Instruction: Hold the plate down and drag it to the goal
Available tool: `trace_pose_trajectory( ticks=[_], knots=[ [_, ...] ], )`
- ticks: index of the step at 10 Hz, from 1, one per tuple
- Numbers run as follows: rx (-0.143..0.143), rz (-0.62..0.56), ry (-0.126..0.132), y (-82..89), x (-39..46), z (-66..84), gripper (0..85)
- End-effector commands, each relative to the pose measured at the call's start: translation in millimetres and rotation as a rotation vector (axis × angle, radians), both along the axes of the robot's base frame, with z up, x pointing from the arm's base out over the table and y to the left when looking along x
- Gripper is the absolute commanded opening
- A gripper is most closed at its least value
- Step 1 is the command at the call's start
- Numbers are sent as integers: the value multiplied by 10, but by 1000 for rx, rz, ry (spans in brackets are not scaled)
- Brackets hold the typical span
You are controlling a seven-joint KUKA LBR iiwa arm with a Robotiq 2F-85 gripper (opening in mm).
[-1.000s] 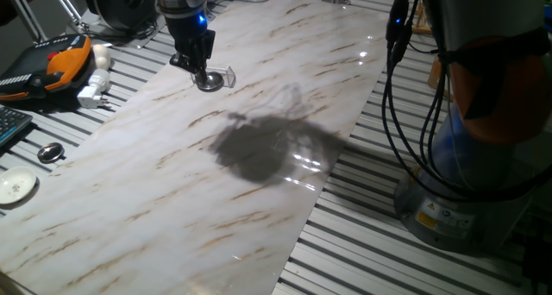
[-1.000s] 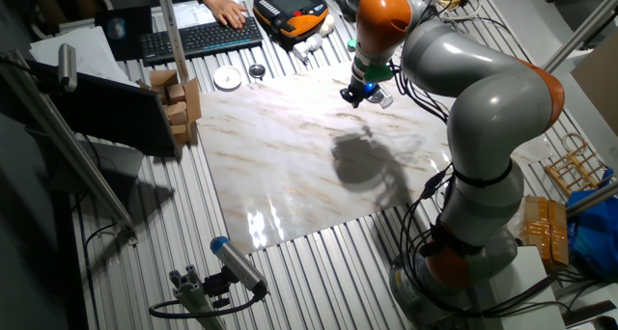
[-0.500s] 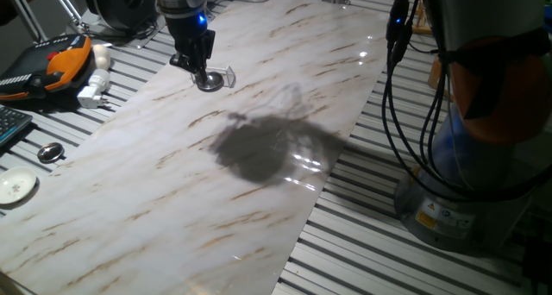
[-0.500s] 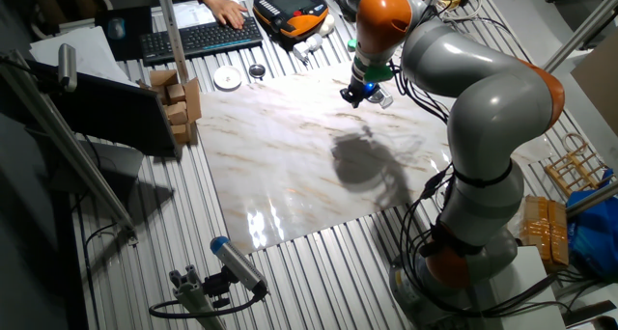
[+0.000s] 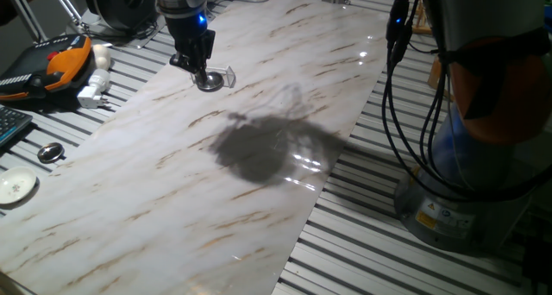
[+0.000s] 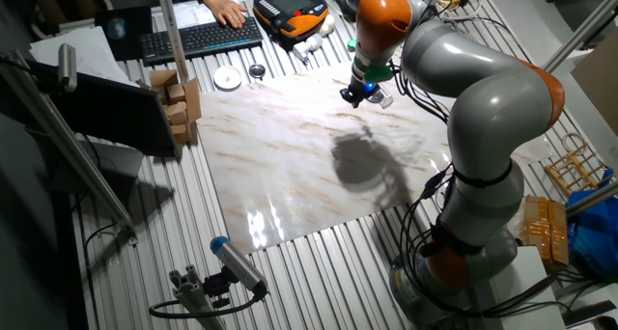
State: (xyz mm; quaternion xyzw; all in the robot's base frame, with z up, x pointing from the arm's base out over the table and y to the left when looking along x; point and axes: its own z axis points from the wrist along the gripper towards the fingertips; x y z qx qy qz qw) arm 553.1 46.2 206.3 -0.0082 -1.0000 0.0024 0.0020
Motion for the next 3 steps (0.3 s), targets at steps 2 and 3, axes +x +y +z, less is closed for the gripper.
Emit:
trace_pose_trajectory(
  ticks=[2, 3],
  knots=[
    [-1, 2, 0, 1, -4, 2, 0],
    [0, 2, 0, -5, 3, 4, 0]
  ],
)
